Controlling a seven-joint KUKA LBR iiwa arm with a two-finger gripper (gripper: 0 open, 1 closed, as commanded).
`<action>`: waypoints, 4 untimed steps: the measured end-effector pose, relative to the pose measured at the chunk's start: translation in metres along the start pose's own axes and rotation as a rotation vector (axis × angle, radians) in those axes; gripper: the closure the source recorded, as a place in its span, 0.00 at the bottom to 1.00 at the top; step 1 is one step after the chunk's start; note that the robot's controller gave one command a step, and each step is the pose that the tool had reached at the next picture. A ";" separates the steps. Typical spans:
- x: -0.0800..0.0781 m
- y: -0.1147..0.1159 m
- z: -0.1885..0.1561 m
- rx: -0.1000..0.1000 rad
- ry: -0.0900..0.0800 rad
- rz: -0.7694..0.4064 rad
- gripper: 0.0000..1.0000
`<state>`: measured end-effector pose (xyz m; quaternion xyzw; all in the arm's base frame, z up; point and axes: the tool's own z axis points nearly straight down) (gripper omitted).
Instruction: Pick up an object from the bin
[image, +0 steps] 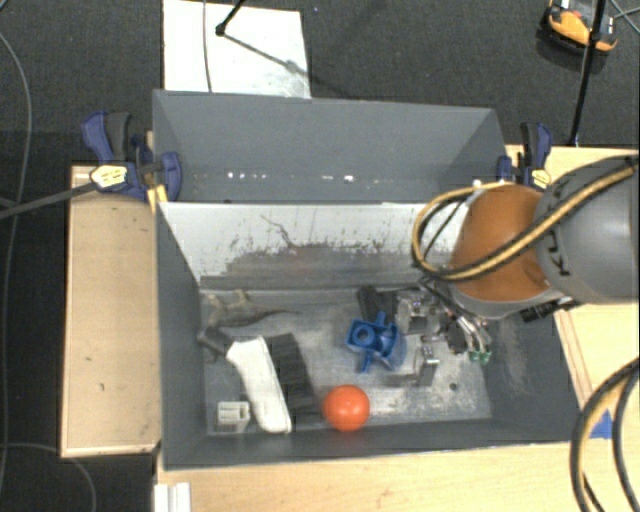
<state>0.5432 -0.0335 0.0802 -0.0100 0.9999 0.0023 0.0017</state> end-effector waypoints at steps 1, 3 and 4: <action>-0.001 0.027 0.006 0.008 -0.004 0.040 0.00; -0.012 0.047 0.006 0.000 -0.010 -0.049 1.00; -0.018 0.040 -0.134 0.001 -0.013 -0.063 1.00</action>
Offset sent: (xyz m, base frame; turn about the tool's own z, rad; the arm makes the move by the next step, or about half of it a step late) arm 0.0112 0.0393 -0.0064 -0.0663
